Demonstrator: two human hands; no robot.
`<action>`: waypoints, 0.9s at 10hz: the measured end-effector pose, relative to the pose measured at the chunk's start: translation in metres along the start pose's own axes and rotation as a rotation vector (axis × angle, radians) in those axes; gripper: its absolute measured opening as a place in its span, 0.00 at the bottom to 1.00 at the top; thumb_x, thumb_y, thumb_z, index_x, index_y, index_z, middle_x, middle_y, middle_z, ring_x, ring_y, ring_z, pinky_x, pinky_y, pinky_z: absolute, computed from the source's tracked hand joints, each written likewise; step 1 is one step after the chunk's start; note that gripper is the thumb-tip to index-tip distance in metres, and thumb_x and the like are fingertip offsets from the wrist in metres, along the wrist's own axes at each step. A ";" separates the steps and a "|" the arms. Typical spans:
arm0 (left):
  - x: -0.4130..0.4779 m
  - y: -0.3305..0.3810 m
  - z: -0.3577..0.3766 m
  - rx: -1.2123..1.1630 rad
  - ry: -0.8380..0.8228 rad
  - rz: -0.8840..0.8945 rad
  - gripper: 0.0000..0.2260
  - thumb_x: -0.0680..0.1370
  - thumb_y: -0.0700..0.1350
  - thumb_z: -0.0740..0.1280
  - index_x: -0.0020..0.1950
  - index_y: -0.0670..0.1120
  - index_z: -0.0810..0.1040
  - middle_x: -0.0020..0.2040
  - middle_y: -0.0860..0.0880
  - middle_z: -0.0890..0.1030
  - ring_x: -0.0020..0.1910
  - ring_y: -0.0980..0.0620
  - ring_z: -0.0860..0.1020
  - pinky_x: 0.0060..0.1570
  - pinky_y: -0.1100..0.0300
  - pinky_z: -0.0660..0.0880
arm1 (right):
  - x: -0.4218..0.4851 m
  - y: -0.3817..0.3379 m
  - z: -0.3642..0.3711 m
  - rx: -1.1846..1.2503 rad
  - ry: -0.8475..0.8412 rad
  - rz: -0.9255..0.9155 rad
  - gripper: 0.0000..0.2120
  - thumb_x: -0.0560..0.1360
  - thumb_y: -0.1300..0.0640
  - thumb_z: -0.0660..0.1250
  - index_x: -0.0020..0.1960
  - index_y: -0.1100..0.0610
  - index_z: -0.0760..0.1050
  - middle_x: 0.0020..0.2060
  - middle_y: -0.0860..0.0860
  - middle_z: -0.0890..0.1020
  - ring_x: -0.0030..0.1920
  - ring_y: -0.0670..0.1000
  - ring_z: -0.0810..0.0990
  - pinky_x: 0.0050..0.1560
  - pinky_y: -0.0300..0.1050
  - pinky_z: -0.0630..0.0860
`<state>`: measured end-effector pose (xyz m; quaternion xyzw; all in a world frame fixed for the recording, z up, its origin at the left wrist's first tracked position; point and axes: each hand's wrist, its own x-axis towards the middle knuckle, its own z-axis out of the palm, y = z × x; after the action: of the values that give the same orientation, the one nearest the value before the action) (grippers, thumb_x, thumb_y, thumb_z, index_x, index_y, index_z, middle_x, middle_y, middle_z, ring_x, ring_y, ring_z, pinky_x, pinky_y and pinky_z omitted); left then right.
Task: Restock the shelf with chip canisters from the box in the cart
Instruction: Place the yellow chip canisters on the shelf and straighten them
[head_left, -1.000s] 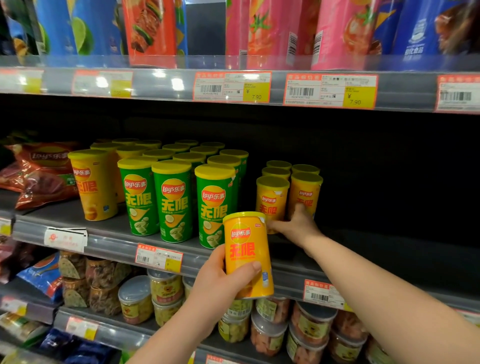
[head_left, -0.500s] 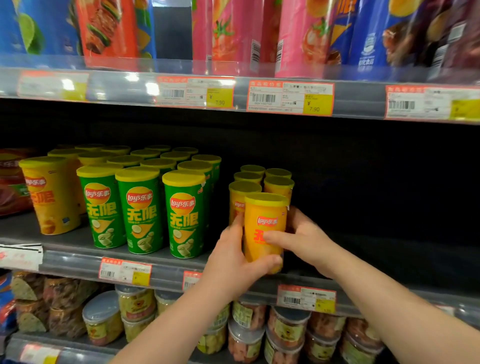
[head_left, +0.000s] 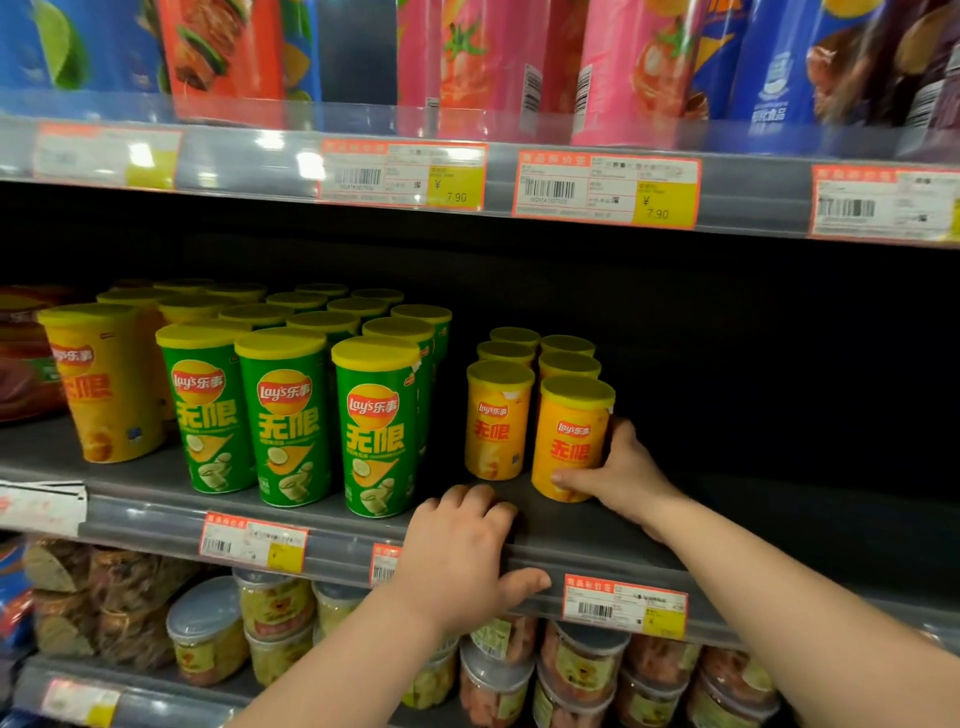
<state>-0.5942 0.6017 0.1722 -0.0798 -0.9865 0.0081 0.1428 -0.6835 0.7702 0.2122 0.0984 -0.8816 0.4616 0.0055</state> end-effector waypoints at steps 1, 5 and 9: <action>-0.001 0.000 -0.001 0.023 -0.004 -0.001 0.44 0.61 0.73 0.39 0.69 0.53 0.67 0.67 0.52 0.69 0.65 0.48 0.67 0.59 0.55 0.65 | 0.003 -0.001 -0.002 0.052 -0.019 -0.010 0.40 0.68 0.58 0.76 0.73 0.57 0.57 0.69 0.55 0.70 0.67 0.56 0.70 0.64 0.49 0.69; -0.001 0.001 -0.001 0.018 0.010 0.000 0.43 0.62 0.73 0.40 0.68 0.53 0.68 0.66 0.52 0.70 0.65 0.48 0.68 0.59 0.54 0.66 | 0.012 -0.002 0.000 0.052 -0.013 -0.010 0.39 0.69 0.60 0.75 0.73 0.55 0.59 0.69 0.55 0.70 0.68 0.56 0.70 0.65 0.50 0.68; -0.002 0.002 -0.005 0.024 -0.020 0.024 0.43 0.62 0.73 0.40 0.67 0.52 0.68 0.66 0.50 0.70 0.65 0.47 0.67 0.59 0.53 0.66 | 0.004 -0.004 0.002 -0.122 0.071 0.121 0.36 0.69 0.53 0.75 0.71 0.58 0.62 0.67 0.57 0.72 0.65 0.56 0.73 0.60 0.48 0.71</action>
<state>-0.5904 0.6032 0.1765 -0.0897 -0.9867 0.0226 0.1338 -0.6860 0.7656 0.2145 0.0282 -0.9118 0.4095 0.0149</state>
